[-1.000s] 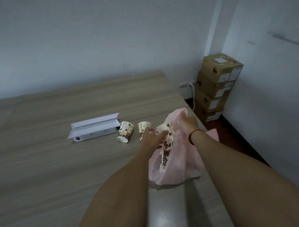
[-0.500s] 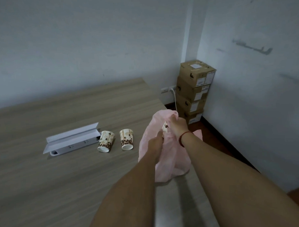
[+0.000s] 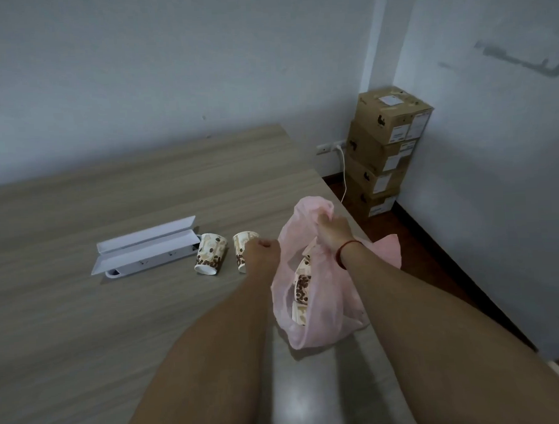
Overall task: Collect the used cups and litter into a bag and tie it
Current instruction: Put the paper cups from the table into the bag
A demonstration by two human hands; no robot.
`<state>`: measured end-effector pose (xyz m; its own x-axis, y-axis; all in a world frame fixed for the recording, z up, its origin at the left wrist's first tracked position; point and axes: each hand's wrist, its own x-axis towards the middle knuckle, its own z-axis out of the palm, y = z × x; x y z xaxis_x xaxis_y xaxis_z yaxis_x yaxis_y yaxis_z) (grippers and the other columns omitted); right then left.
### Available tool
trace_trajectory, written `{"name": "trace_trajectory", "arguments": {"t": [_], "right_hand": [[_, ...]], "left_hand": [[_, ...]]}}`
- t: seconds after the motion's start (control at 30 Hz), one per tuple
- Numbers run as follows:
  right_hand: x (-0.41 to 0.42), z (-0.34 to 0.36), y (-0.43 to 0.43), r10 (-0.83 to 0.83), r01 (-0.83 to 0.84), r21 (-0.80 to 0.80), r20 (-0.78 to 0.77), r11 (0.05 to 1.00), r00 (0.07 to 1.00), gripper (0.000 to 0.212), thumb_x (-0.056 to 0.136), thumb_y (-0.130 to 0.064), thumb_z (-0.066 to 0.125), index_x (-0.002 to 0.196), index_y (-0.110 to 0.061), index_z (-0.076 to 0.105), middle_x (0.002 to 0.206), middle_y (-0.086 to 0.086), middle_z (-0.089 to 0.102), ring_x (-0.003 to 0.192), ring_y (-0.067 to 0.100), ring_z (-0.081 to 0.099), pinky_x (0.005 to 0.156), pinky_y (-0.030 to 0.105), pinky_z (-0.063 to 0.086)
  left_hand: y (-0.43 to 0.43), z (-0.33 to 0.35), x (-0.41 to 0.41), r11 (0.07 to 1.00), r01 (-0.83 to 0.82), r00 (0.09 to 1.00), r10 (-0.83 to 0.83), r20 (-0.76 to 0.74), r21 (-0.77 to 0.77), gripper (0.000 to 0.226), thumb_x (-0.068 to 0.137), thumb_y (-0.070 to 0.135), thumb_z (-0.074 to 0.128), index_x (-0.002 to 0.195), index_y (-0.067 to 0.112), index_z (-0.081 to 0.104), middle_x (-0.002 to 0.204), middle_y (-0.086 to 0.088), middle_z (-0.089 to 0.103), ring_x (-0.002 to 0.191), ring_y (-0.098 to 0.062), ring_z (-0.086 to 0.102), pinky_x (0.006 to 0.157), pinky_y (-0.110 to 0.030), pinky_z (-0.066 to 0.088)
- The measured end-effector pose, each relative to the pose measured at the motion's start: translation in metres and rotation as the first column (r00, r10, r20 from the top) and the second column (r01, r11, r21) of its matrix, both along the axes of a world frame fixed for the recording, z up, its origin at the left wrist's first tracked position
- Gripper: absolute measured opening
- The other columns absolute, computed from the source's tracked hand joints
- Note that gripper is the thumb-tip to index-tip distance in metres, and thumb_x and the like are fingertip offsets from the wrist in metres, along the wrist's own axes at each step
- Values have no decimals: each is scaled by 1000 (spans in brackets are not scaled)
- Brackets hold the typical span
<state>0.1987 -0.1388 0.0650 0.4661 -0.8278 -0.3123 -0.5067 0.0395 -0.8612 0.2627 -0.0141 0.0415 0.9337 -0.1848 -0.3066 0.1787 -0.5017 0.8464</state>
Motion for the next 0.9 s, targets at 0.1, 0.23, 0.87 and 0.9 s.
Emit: {"name": "trace_trajectory", "arguments": {"t": [0.1,0.23,0.87,0.9], "right_hand": [[13,-7,2,45,-43,42,-37,998,998,43,97,-35,35,108,0,59,88,11,56,84,24,55,54,24,37],[27,-24,-2,95,-90,70,-64,993,993,49,95,-35,37,121,2,57,94,12,56,86,25,56,64,27,41],[36,-30,-14,35,-27,80,-92,996,995,32,95,-36,40,78,-11,50,67,3,48,59,16,48,51,23,34],[33,-24,-17,19,-14,63,-80,998,997,31,96,-35,40,79,-11,48,67,3,47,58,15,47,50,23,33]], "left_hand": [[4,-14,27,997,-25,997,29,-65,76,29,83,22,60,107,7,68,100,-12,71,95,-29,68,84,-32,54],[1,-35,49,961,25,999,-13,-46,276,52,84,31,63,127,5,52,126,-18,57,119,-36,54,96,-38,45],[9,-34,48,995,20,996,-28,89,96,50,83,19,70,127,14,49,107,2,60,103,-17,61,79,-10,41],[10,-23,40,999,35,993,-38,111,29,37,84,16,70,117,16,54,90,11,57,89,-9,62,65,-2,38]]}}
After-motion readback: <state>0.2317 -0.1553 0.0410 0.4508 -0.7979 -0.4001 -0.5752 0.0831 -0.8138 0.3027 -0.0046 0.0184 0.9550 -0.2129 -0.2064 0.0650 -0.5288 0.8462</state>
